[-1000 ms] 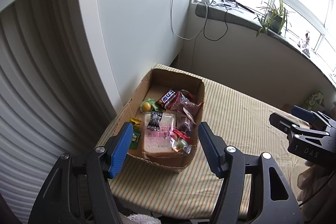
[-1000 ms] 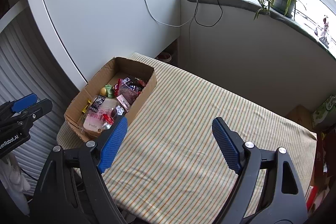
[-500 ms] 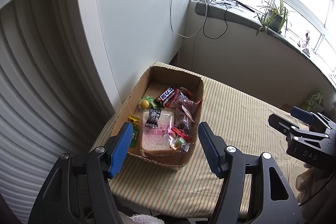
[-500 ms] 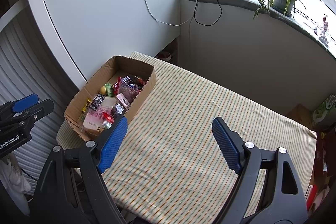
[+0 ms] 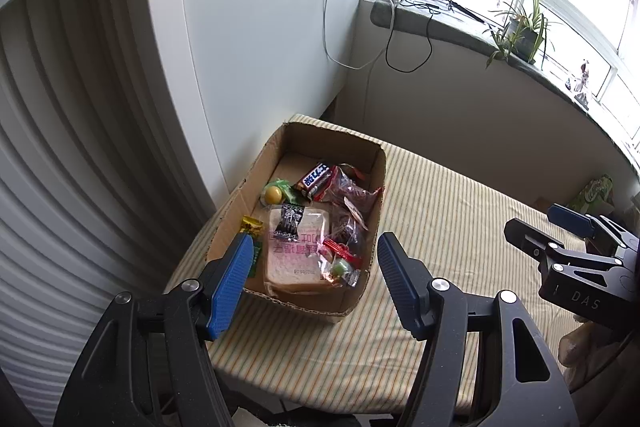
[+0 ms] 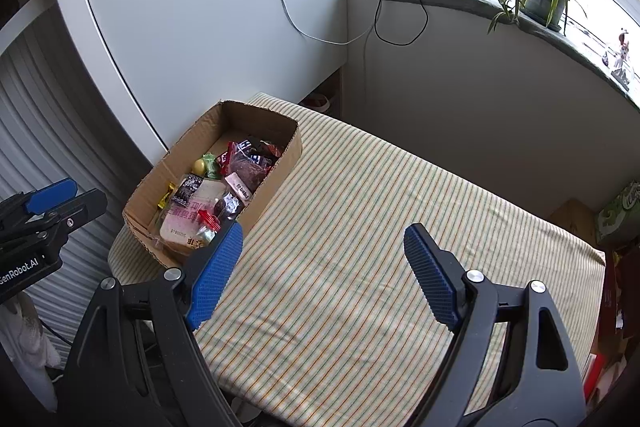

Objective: Organize snacks

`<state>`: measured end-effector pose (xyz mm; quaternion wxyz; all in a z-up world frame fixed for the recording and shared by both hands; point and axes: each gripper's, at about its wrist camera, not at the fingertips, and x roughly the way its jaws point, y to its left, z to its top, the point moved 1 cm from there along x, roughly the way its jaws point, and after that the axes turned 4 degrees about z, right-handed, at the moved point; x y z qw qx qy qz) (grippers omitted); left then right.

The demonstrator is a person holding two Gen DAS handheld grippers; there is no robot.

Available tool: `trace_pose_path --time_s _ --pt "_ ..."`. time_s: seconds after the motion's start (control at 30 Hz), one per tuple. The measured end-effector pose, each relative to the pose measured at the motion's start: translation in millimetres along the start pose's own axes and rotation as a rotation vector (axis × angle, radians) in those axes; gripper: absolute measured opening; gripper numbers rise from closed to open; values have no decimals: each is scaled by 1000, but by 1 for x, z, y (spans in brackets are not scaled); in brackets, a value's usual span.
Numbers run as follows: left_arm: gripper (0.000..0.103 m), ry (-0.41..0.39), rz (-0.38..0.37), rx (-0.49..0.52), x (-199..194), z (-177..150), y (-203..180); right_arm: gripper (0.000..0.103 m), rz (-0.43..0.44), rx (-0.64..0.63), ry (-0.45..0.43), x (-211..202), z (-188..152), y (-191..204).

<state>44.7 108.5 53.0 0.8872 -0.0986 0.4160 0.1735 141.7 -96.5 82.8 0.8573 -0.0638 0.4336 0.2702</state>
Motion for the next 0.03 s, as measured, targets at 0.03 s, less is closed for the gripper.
trace_pose_path --time_s 0.03 --pt "64 10 -1 -2 2 0 0 85 0 1 3 1 -1 0"
